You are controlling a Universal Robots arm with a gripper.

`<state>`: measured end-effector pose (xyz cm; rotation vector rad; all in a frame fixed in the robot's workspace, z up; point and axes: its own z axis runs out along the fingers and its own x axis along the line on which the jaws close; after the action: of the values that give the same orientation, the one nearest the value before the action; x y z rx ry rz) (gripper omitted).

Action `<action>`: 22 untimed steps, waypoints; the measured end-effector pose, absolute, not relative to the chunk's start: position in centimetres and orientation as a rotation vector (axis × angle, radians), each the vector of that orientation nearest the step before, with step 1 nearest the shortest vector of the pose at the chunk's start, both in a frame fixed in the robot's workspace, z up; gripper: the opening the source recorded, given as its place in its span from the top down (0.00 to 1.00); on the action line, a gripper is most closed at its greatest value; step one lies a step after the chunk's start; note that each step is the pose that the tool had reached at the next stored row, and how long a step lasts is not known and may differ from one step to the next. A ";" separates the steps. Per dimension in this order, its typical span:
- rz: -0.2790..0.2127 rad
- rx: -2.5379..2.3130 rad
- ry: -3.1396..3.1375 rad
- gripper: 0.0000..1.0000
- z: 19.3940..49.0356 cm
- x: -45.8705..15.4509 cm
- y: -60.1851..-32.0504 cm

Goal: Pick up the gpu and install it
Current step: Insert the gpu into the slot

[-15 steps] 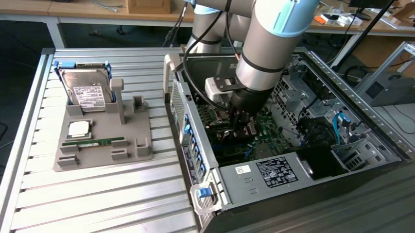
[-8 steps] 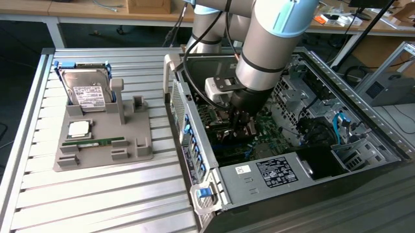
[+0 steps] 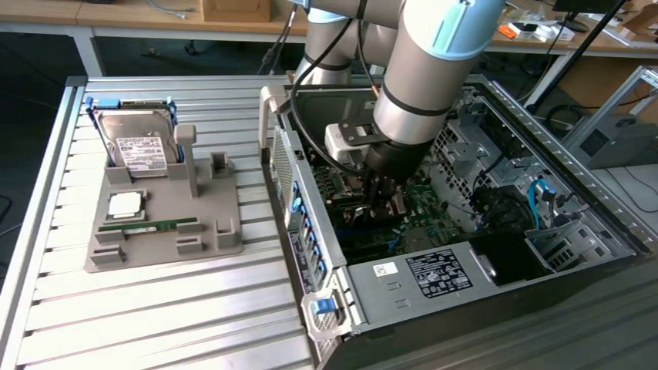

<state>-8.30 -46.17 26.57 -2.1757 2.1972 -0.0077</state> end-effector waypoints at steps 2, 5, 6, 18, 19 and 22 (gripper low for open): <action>-0.008 -2.176 2.197 0.73 26.5 -8.3 -46.2; -0.008 -2.177 2.196 0.73 26.5 -8.3 -46.2; -0.008 -2.178 2.195 0.73 26.5 -8.3 -46.1; -0.008 -2.178 2.195 0.73 26.2 -8.3 -46.2; -0.009 -2.178 2.196 0.73 26.2 -8.3 -46.1; -0.016 -2.182 2.199 0.73 26.2 -8.3 -46.2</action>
<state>-8.30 -46.15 26.21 -2.1818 2.1989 -0.0162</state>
